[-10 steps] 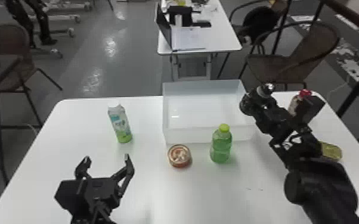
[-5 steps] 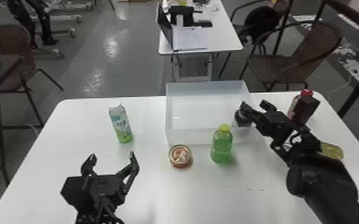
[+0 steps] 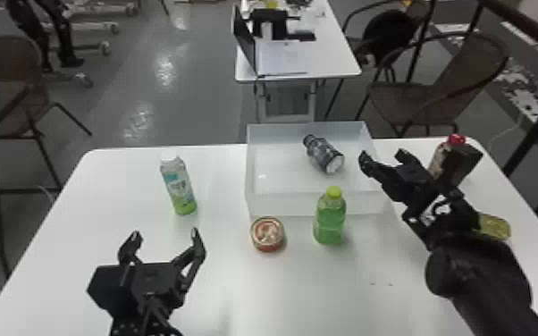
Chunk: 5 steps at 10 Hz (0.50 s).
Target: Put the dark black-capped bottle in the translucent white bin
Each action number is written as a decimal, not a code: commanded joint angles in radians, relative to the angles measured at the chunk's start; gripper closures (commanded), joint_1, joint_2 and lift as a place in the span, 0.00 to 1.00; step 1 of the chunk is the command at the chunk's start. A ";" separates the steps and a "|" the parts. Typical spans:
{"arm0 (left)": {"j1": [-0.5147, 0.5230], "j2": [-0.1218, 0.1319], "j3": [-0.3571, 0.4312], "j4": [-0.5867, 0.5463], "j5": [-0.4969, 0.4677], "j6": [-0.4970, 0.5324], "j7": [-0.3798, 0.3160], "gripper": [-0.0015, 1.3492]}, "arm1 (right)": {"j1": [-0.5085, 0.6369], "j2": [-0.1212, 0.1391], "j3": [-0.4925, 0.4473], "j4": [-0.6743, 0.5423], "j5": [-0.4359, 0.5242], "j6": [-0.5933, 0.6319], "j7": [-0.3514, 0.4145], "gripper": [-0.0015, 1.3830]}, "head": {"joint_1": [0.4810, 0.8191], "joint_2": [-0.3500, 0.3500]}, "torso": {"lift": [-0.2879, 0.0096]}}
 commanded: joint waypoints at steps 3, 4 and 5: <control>0.009 -0.003 0.005 -0.001 0.003 -0.016 0.000 0.17 | 0.426 -0.027 -0.005 -0.679 0.082 0.149 -0.277 0.08 | 0.63 0.57 | 0.75; 0.012 -0.003 0.005 -0.003 0.003 -0.021 0.000 0.17 | 0.542 -0.033 -0.023 -0.830 0.108 0.210 -0.295 0.08 | 0.63 0.57 | 0.75; 0.014 -0.003 0.004 -0.004 0.005 -0.021 0.000 0.17 | 0.648 -0.038 -0.042 -0.962 0.156 0.262 -0.312 0.08 | 0.63 0.58 | 0.75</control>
